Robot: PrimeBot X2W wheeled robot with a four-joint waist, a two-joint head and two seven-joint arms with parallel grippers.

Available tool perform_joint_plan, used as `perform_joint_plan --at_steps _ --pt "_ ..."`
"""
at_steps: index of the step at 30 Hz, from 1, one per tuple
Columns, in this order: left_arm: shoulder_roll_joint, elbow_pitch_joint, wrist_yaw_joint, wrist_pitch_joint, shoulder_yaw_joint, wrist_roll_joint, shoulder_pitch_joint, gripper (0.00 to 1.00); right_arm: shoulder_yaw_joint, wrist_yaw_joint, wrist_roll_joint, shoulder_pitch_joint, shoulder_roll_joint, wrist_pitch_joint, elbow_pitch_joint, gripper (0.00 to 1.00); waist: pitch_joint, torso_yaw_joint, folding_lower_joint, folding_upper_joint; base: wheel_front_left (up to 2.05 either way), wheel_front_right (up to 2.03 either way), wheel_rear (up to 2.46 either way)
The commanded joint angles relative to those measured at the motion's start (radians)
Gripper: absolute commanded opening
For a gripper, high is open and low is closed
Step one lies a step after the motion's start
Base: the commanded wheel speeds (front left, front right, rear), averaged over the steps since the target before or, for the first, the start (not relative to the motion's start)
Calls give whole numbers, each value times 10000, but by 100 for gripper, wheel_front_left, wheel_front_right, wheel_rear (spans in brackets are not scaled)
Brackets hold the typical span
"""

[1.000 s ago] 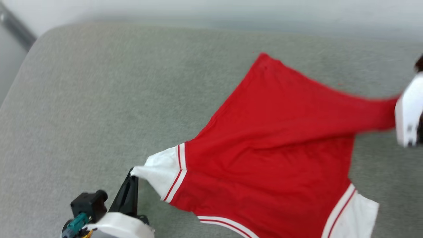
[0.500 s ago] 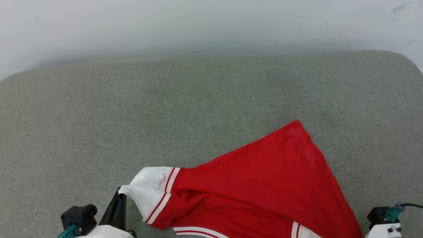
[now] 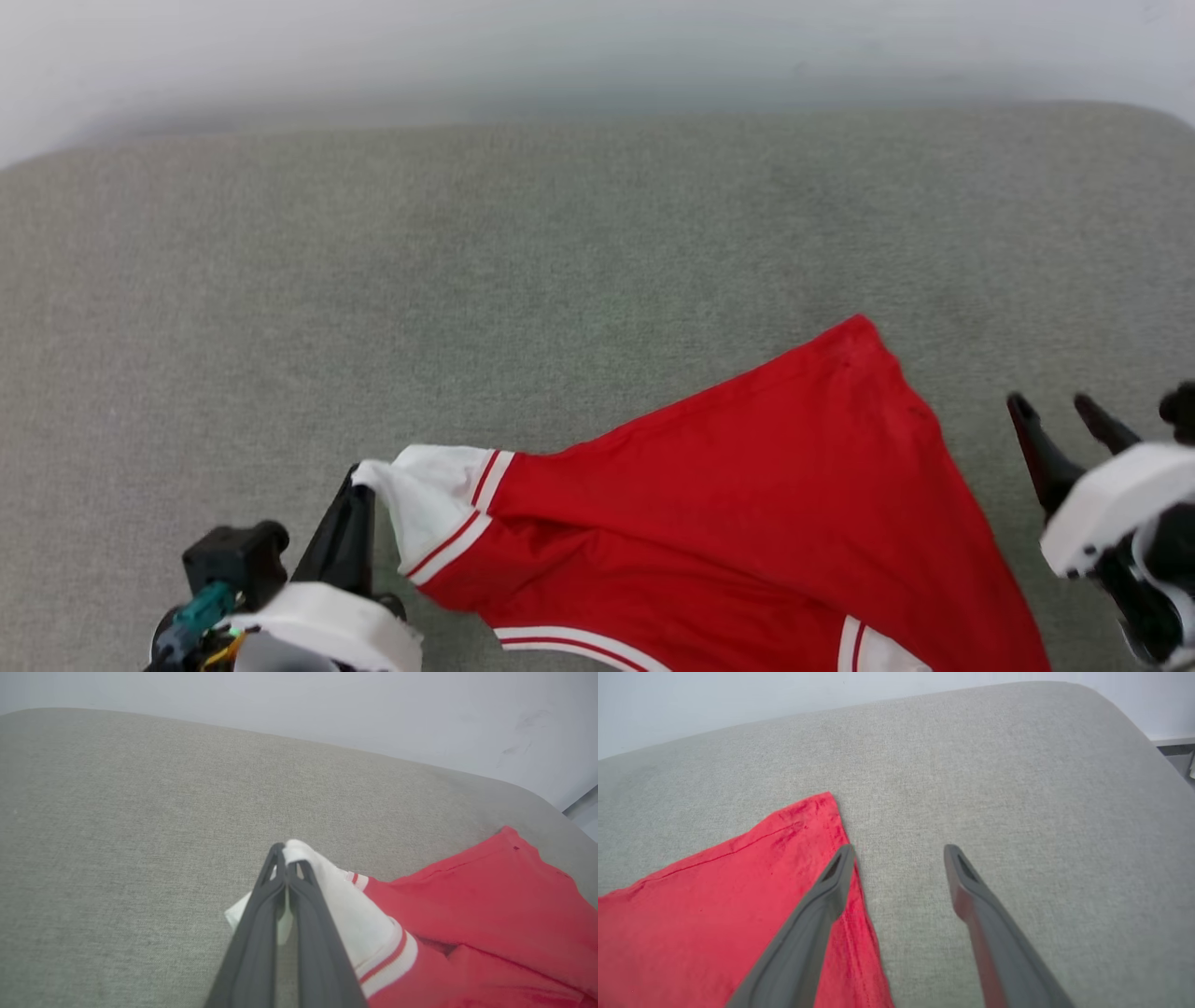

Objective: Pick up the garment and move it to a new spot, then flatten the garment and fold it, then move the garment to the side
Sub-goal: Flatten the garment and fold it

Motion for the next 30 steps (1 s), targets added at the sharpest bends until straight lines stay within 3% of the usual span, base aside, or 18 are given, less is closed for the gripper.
perform_joint_plan --at_steps 1,4,13,23,24,25,26,30 --pt "-54 -35 -53 -46 -61 86 -308 0 118 -5 -59 -509 95 -177 317 100 356 212 1 -1 0 0 0" --pt "-134 -23 -159 -81 -183 171 -745 0 474 -3 -87 -1482 -18 190 947 100 767 463 1 -1 0 0 0" --pt "-443 210 -540 -267 -623 355 -1899 0 1816 -3 351 -4133 -956 4302 2169 100 1793 1225 1 -1 0 0 0" --pt "-649 558 -737 -558 -794 329 -2301 0 3044 -2 561 -4628 -896 6240 3564 100 2260 1528 1 -1 0 0 0" --pt "-658 597 -726 -564 -797 312 -2288 0 3161 -2 584 -4581 -887 6418 3711 47 2263 1539 1 -1 0 0 0" --pt "-658 637 -729 -588 -793 294 -2270 0 3235 -2 612 -4546 -854 6486 3806 4 2257 1538 1 -1 0 0 0" --pt "-648 671 -723 -601 -784 278 -2244 0 3273 0 639 -4506 -800 6553 3893 0 2219 1524 1 -1 0 0 0" --pt "-486 802 -674 -553 -692 250 -2162 0 3282 -2 569 -4704 -872 6057 3748 0 1930 1408 1 -1 0 0 0"
